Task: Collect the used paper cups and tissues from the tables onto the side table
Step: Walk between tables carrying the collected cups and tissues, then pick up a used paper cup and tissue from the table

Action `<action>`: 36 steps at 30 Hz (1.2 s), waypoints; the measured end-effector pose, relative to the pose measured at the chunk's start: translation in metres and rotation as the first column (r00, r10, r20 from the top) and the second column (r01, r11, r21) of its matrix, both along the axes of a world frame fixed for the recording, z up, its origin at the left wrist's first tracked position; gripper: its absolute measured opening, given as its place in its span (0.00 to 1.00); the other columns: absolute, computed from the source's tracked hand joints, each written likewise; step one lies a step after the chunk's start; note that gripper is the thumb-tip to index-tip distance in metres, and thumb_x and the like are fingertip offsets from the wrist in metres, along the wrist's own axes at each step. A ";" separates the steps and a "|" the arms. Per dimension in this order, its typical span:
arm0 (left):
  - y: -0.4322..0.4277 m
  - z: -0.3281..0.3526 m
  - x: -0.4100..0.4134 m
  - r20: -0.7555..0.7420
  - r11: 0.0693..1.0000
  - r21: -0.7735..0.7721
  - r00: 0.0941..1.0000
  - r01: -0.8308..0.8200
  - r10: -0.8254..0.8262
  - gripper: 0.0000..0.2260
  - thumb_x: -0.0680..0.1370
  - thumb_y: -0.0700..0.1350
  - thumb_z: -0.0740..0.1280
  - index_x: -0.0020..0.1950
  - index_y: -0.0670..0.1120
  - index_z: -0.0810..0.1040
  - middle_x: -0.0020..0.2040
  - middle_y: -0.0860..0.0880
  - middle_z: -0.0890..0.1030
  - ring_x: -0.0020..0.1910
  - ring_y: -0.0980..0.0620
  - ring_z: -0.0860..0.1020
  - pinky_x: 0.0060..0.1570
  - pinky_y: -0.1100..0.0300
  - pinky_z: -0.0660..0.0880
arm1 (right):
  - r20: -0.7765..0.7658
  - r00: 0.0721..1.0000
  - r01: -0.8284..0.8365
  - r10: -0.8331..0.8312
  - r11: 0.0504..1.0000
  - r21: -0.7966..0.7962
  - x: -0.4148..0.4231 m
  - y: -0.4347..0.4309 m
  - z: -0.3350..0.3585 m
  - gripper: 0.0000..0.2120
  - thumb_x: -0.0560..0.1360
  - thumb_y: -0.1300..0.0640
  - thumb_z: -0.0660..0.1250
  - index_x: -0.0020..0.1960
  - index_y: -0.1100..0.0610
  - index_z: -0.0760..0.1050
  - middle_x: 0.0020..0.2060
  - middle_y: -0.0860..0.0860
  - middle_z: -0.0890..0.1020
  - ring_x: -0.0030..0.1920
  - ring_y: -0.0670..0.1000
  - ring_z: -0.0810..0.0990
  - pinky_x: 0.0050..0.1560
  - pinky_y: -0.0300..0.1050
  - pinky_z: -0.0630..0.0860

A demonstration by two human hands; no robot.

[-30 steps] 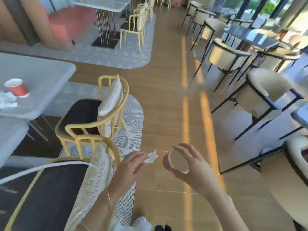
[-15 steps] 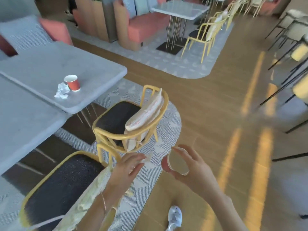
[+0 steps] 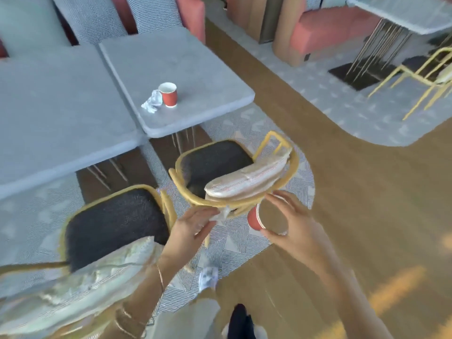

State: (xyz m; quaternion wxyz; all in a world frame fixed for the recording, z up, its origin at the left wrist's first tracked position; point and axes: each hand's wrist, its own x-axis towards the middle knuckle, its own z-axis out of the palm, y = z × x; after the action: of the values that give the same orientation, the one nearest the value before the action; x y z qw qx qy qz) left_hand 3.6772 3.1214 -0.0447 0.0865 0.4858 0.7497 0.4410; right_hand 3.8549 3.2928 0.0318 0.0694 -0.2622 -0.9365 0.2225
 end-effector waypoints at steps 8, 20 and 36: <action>0.026 -0.006 -0.069 0.015 0.981 0.038 0.982 -0.190 0.190 0.10 0.74 0.37 0.68 0.55 0.44 0.79 0.52 0.51 0.80 0.52 0.56 0.78 0.54 0.64 0.74 | -0.027 0.979 -0.203 0.203 0.979 0.011 -0.115 0.056 -0.005 0.32 0.68 0.44 0.70 0.69 0.45 0.64 0.67 0.42 0.65 0.64 0.46 0.69 0.49 0.47 0.78; 0.052 0.006 -0.177 0.031 0.895 0.061 0.897 -0.442 0.441 0.11 0.74 0.35 0.69 0.55 0.44 0.79 0.52 0.54 0.80 0.52 0.57 0.78 0.52 0.58 0.76 | -0.020 0.911 -0.409 0.411 0.910 0.069 -0.290 0.108 0.011 0.34 0.67 0.44 0.71 0.70 0.46 0.62 0.67 0.41 0.65 0.63 0.45 0.68 0.52 0.44 0.72; 0.150 -0.002 -0.272 0.070 0.701 0.032 0.701 -0.713 0.710 0.09 0.75 0.37 0.67 0.54 0.44 0.80 0.51 0.49 0.81 0.50 0.57 0.78 0.52 0.69 0.72 | -0.040 0.813 -0.581 0.581 0.814 0.006 -0.460 0.203 -0.004 0.36 0.65 0.47 0.74 0.69 0.50 0.64 0.67 0.44 0.66 0.63 0.49 0.70 0.56 0.54 0.73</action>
State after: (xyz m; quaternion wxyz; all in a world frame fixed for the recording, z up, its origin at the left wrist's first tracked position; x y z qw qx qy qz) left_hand 3.4055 3.2717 -0.0467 -0.0844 0.1494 0.8637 0.4738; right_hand 3.3948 3.4961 0.0277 0.0162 0.0401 -0.9695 0.2412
